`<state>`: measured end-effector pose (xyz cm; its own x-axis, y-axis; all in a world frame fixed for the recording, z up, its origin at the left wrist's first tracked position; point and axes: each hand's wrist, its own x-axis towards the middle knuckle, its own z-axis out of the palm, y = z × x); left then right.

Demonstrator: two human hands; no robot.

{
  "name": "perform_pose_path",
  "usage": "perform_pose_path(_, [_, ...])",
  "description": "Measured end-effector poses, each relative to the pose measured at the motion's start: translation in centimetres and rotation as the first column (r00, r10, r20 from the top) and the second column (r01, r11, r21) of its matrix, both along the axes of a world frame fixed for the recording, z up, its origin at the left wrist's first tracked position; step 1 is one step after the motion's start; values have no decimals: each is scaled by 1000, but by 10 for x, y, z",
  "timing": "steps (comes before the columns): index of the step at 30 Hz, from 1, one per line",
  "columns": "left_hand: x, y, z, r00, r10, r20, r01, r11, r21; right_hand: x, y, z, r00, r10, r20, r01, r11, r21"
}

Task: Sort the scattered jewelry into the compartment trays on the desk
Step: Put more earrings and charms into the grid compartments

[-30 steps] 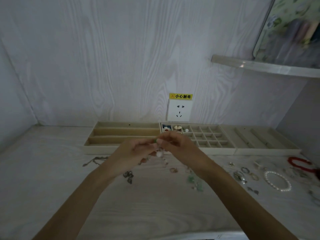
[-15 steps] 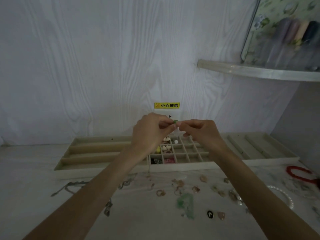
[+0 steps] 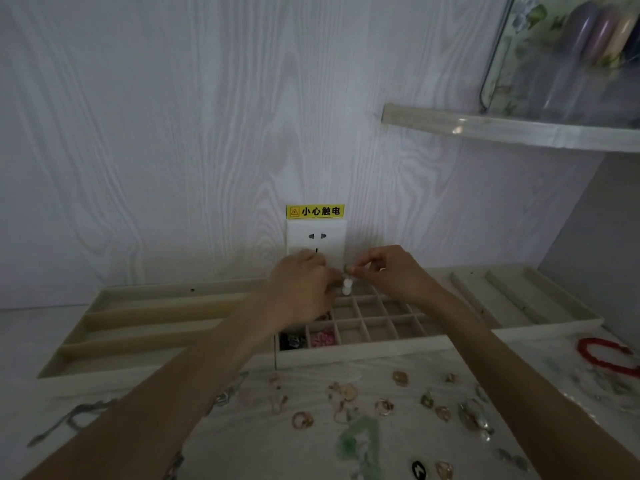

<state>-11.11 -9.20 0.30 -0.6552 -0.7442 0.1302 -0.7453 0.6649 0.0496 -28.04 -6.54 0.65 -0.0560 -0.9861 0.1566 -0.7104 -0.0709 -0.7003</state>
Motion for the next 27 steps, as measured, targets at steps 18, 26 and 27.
perform_pose_path(18, [18, -6, 0, 994, -17, -112, 27, 995, 96, 16, -21, -6, 891, 30, -453, 2, 998, 69])
perform_pose_path(26, [20, -7, 6, 983, 29, -181, -10, 995, 102, 8, -9, 24, 876, 83, -475, -61, 996, 61])
perform_pose_path(27, [18, -8, 5, 985, 31, -169, -12, 994, 111, 8, -9, 23, 868, 89, -488, -61, 995, 73])
